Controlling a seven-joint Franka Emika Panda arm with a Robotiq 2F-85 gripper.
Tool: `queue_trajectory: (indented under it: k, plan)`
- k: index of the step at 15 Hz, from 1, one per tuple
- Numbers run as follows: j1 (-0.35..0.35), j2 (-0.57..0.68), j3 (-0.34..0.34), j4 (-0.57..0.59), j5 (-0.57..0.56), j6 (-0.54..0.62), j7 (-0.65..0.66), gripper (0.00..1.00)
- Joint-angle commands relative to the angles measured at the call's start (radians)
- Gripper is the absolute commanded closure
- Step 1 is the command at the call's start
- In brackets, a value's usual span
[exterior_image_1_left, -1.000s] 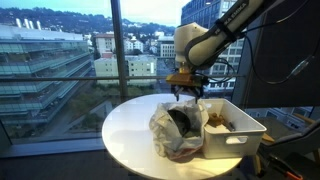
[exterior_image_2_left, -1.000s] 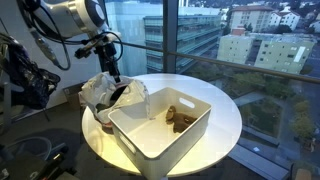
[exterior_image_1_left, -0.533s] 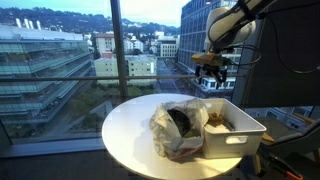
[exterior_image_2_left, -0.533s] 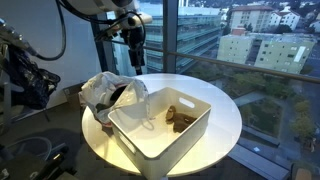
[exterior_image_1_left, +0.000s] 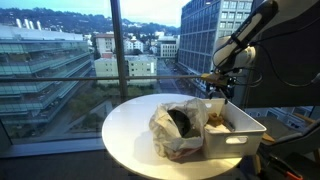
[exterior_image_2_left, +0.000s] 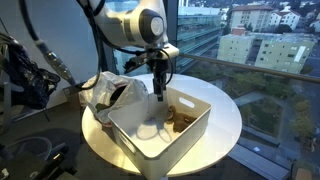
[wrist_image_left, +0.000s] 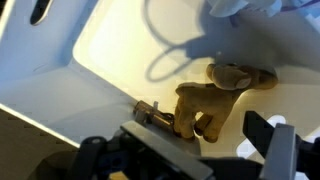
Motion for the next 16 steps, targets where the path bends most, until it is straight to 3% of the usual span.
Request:
queue_trajectory:
  k: [1, 9, 12, 16]
  plan:
    - [0.013, 0.171, -0.023, 0.125, 0.046, 0.065, -0.028, 0.00]
    - [-0.022, 0.426, -0.041, 0.365, 0.184, 0.010, -0.125, 0.00]
    - [-0.035, 0.482, -0.033, 0.398, 0.250, -0.050, -0.204, 0.00]
    - [-0.002, 0.534, -0.060, 0.406, 0.247, -0.071, -0.230, 0.00]
